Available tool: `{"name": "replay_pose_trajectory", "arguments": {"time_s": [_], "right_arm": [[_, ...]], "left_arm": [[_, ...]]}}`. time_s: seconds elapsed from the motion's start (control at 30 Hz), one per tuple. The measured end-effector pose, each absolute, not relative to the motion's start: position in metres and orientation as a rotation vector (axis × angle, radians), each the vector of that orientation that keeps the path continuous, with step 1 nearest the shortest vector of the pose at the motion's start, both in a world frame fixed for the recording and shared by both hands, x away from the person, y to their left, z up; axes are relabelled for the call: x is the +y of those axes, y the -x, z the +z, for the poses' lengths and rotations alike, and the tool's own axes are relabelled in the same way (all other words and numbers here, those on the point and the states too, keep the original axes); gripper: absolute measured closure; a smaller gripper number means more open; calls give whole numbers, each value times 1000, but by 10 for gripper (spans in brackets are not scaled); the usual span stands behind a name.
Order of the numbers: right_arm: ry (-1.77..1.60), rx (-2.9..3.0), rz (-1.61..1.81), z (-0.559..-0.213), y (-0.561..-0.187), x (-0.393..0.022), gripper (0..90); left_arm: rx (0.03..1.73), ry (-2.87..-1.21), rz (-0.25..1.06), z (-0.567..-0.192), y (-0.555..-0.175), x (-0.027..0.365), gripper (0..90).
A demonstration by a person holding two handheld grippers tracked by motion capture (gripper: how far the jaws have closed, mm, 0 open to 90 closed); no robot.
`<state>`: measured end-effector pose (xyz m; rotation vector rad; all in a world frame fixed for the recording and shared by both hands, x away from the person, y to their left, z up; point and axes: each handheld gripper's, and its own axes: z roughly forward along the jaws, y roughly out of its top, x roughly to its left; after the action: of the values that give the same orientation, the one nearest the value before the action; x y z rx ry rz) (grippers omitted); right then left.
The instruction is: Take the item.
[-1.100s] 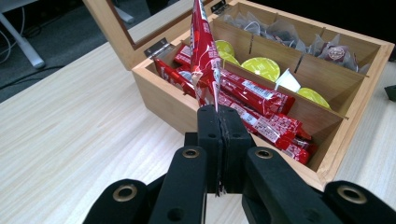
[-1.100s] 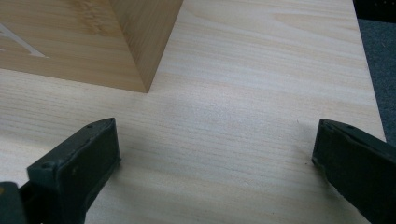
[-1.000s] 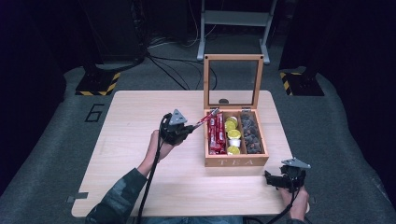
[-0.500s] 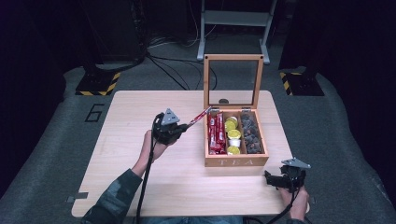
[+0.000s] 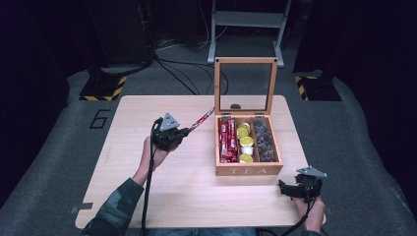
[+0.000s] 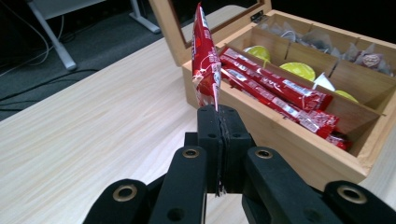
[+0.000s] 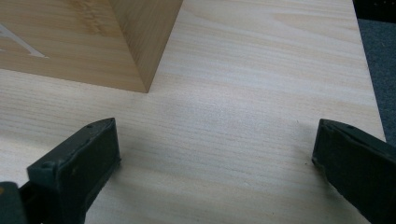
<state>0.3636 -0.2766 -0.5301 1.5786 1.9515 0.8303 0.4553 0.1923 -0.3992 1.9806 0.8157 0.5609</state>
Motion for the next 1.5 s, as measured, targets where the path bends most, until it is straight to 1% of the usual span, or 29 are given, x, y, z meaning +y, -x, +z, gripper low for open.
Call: {"name": "replay_pose_trajectory", "arguments": {"time_s": [0.73, 1.17, 1.5], "right_arm": [[-1580, 1950, 830, -530, -364, -276, 2], [-1581, 1949, 829, -530, -364, -276, 2], [-1581, 1949, 829, -530, -364, -276, 2]], "left_arm": [[947, -1927, 627, -407, -465, 240, 888], [1020, -1902, 671, -415, -473, 261, 888], [1082, -1863, 678, -420, -480, 277, 888]]}}
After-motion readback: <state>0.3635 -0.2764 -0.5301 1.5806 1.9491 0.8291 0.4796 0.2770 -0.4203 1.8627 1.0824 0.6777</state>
